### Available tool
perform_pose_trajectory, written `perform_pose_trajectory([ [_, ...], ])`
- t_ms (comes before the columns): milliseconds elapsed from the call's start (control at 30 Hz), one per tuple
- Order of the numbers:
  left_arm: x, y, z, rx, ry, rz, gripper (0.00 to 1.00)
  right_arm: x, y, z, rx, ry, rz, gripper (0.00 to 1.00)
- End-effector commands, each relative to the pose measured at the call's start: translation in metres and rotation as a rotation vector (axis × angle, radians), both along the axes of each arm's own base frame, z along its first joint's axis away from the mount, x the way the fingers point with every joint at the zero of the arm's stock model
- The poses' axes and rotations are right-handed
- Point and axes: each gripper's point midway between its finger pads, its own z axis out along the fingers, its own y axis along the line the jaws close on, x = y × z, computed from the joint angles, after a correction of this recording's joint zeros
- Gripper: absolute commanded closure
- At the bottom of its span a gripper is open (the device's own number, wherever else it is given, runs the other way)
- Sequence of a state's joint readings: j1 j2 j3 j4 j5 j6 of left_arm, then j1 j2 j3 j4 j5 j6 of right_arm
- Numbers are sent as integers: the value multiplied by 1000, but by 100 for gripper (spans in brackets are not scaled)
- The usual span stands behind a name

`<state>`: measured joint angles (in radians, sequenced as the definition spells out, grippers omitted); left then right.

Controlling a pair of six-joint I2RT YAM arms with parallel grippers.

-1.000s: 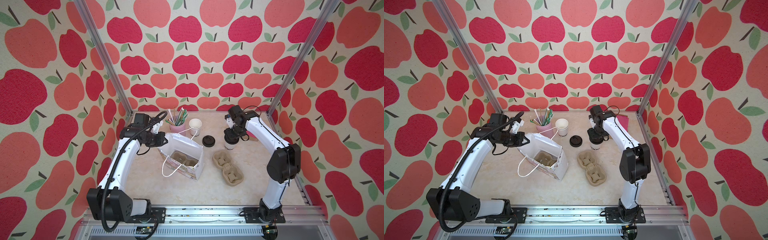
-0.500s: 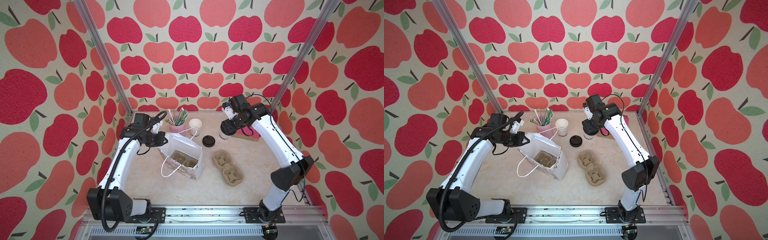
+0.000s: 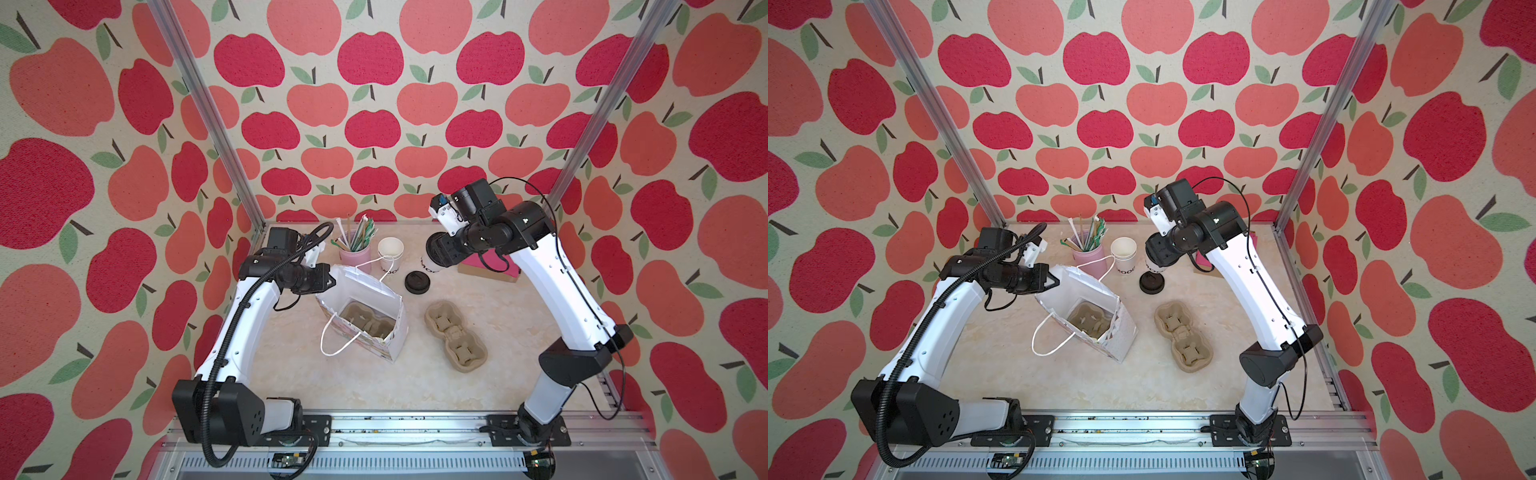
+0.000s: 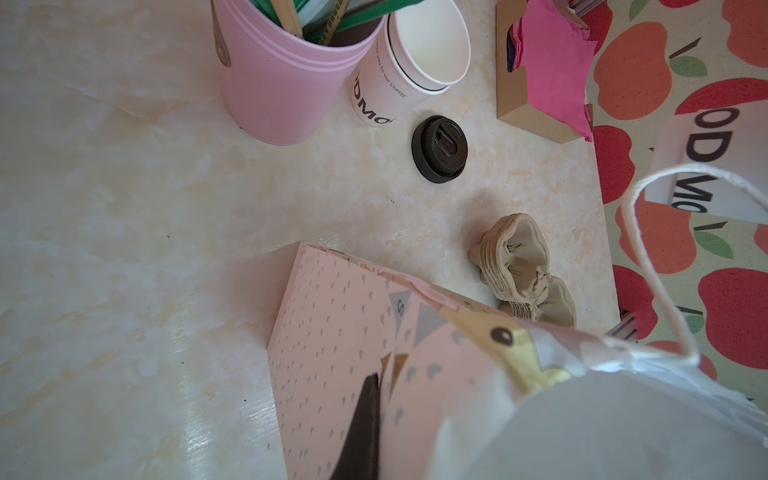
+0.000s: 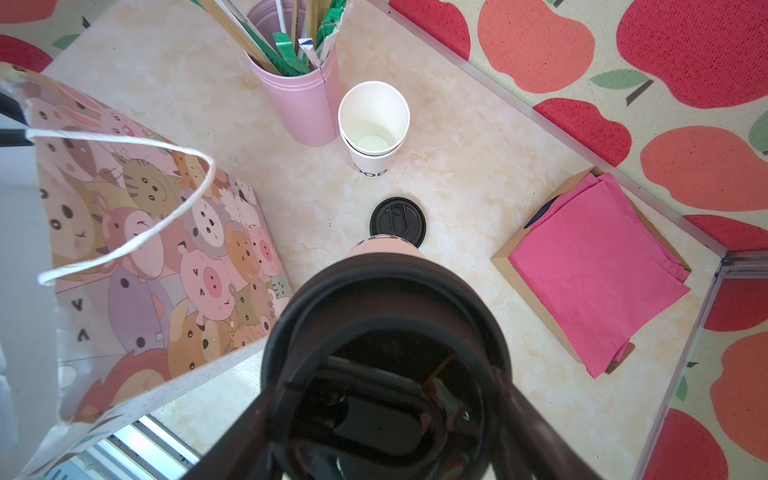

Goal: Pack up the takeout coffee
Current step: 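Carry the cup with the right gripper over the open bag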

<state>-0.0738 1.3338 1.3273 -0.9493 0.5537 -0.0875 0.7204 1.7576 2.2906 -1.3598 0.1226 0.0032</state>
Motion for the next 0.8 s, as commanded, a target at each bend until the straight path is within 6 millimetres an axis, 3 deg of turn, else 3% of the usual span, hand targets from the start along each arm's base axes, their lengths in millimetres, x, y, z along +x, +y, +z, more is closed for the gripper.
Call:
perform_pose_trajectory([
  [0, -1, 0, 4, 3, -22, 3, 100, -22, 2, 22, 36, -22, 61, 37],
  [333, 2, -1, 6, -7, -23, 7, 100, -48, 20, 54, 105, -85, 168, 37],
  [767, 7, -4, 8, -5, -18, 3, 100, -85, 52, 74, 205, -88, 350, 37],
])
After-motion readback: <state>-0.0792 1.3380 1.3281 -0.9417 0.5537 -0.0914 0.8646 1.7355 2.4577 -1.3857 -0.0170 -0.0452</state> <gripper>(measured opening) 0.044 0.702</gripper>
